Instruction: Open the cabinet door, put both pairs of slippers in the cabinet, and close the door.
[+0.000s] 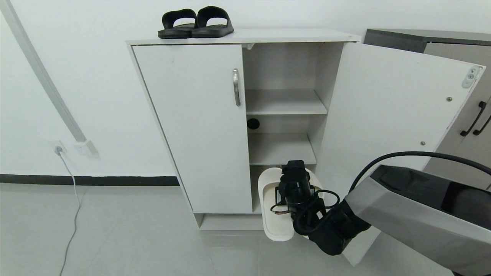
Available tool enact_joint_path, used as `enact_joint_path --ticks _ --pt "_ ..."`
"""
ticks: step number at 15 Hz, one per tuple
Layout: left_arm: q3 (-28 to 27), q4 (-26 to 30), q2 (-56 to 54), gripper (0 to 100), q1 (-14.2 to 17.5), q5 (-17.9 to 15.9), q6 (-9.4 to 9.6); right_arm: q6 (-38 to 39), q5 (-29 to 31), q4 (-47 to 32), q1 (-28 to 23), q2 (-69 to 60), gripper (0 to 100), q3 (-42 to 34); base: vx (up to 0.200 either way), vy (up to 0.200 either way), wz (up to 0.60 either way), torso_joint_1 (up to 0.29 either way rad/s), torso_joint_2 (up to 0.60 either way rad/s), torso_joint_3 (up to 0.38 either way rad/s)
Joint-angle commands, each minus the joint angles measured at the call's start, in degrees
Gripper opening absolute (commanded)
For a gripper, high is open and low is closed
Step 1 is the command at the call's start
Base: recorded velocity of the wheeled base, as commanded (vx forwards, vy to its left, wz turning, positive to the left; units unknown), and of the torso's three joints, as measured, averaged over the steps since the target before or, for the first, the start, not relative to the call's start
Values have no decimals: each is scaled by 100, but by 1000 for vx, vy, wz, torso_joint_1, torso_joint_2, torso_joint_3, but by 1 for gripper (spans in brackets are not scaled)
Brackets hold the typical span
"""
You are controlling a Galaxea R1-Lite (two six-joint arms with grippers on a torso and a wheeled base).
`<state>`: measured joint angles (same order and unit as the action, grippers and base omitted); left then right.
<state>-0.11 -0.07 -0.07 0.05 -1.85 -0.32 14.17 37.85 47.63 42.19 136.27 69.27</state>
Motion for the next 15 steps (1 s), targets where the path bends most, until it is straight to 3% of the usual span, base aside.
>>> enact_joint_path --ticks 1,6,8,12,15 --pt "2 -1 7 0 4 1 -3 -2 3 1 8 23 0 17 0 0 0 7 7 -159" --pt "2 -1 7 0 4 1 -3 -2 29 10 8 111 0 61 0 0 0 4 4 -188" --pt "2 -1 7 0 4 1 5 -2 346 71 8 216 0 192 0 0 0 7 2 -180" --pt "2 -1 7 0 4 1 -3 -749 574 1609 -27 497 0 96 0 0 0 2 -1 -21" --pt "2 -1 7 0 4 1 -3 -880 557 1873 -53 541 0 96 0 0 0 0 0 0"
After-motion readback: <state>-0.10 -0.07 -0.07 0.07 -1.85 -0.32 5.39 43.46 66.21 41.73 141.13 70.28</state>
